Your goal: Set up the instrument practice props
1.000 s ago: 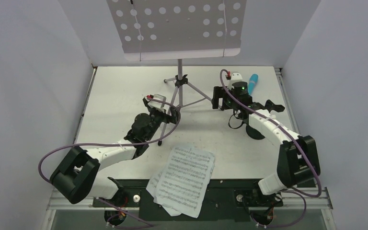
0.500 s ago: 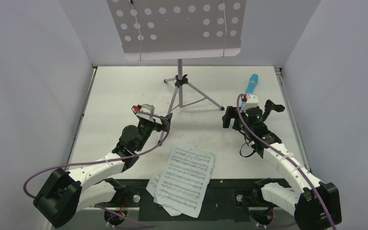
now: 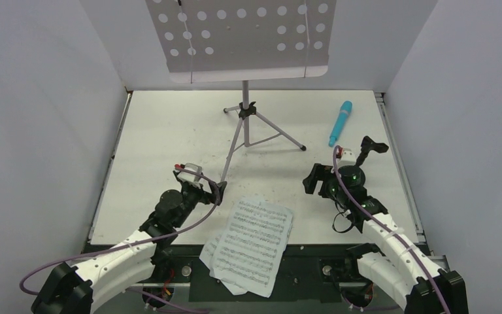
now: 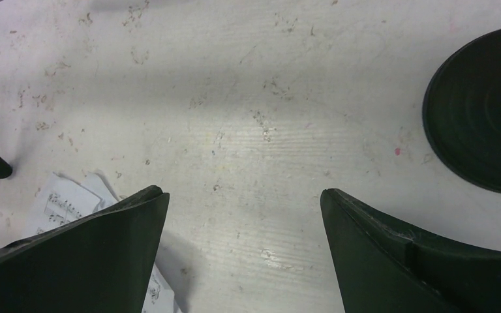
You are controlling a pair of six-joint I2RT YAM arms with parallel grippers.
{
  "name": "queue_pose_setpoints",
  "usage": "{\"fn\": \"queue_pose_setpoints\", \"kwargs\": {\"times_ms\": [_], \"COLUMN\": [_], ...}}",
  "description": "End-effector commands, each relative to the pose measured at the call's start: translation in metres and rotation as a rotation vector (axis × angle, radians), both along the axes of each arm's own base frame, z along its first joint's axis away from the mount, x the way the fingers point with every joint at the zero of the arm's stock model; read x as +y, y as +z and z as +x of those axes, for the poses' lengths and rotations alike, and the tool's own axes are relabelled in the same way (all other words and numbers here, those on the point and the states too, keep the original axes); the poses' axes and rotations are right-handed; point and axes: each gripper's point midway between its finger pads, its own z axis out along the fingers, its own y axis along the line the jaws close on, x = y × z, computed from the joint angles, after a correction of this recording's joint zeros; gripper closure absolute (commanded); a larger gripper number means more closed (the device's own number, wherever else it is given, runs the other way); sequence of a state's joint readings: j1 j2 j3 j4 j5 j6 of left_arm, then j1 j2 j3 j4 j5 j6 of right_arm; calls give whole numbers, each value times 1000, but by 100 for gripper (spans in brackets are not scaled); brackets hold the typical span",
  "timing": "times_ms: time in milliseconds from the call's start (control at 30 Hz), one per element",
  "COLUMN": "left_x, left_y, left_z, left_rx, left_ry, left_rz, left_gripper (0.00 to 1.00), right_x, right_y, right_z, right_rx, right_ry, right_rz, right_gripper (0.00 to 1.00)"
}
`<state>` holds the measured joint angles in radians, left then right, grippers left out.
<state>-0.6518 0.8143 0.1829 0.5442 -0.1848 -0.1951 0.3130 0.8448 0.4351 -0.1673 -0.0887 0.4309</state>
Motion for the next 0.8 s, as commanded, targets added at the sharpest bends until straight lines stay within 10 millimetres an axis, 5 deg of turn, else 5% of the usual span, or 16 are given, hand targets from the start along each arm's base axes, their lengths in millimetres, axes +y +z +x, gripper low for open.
{"fn": "queue_pose_setpoints", "kwargs": {"times_ms": [0, 533, 767], "left_x": [-4, -17, -37], "left_y": [-9, -54, -50], "left_z": [-16, -41, -49], "left_rx": [80, 473, 581], "left_ry": [-42, -9, -129], "left_rz": [-78, -297, -337], "left_gripper": [3, 4, 4], "right_x": [25, 58, 78], "right_y": [-5, -51, -57], "right_z": [-7, -47, -73], "right_rx": [75, 290, 348], "right_ry": [69, 255, 338], "right_rz": [132, 248, 345], "right_gripper": [10, 9, 2]}}
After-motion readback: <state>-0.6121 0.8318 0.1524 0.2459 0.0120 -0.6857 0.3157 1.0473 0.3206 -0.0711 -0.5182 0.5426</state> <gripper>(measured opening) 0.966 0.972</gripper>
